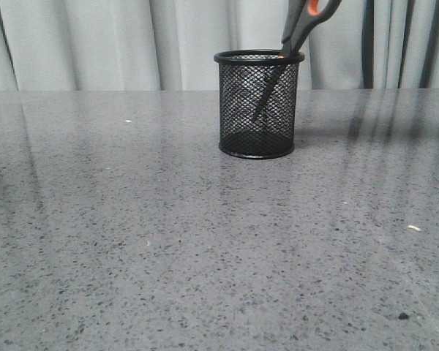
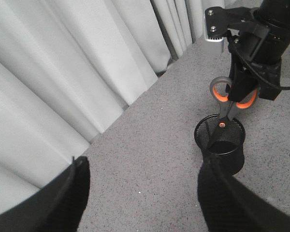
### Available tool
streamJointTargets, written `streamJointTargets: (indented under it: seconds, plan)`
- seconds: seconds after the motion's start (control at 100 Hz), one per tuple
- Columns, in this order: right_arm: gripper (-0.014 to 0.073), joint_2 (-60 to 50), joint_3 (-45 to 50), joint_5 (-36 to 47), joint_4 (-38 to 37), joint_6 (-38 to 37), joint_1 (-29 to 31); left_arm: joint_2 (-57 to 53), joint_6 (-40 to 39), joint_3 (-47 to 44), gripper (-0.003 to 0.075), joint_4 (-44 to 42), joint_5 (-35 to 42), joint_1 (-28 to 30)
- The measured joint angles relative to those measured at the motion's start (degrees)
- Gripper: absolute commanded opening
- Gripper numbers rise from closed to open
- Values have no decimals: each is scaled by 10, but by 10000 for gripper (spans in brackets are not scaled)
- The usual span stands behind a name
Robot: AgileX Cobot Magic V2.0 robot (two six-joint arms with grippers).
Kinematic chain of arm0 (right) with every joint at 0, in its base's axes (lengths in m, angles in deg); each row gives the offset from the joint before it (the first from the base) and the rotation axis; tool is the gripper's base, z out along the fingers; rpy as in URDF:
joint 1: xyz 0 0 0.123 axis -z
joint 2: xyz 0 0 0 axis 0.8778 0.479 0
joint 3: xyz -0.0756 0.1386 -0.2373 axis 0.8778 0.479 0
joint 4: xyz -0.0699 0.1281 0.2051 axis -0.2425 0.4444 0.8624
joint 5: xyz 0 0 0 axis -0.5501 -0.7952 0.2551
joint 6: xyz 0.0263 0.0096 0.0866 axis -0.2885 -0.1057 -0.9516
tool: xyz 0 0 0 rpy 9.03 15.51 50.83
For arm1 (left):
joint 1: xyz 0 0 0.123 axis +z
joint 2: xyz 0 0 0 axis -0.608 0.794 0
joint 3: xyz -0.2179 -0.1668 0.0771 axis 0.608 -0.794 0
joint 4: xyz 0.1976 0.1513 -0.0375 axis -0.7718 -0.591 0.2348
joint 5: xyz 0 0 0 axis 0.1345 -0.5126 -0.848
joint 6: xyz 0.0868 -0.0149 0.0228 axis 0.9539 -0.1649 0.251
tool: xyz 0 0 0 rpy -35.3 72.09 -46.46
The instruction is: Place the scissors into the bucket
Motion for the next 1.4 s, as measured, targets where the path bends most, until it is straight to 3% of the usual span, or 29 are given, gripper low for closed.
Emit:
streamJointTargets:
  seconds: [0.17, 0.41, 0.7, 0.8, 0.93, 1.09, 1.19, 1.4]
  plan:
    - [27, 1, 0, 0, 23, -1, 0, 0, 0, 0, 438, 0, 0, 0]
    - [348, 2, -1, 0, 30, -1, 0, 0, 0, 0, 438, 0, 0, 0]
    - [363, -21, -15, 0, 29, -11, 22, 0, 0, 0, 438, 0, 0, 0]
    - [340, -55, -32, 0, 28, -28, 45, 0, 0, 0, 438, 0, 0, 0]
    - [215, -110, -37, 0, 25, -38, 67, 0, 0, 0, 400, 0, -2, 0]
    - [-72, -167, -26, -1, 25, -43, 71, 1, -5, 0, 196, 0, -3, 0]
    - [-64, -210, 14, 24, 26, -44, 71, 3, -20, 0, -22, 0, -11, 0]
    - [-64, -321, 187, 185, 35, -44, 71, -6, -28, -50, -20, 1, -16, 0]
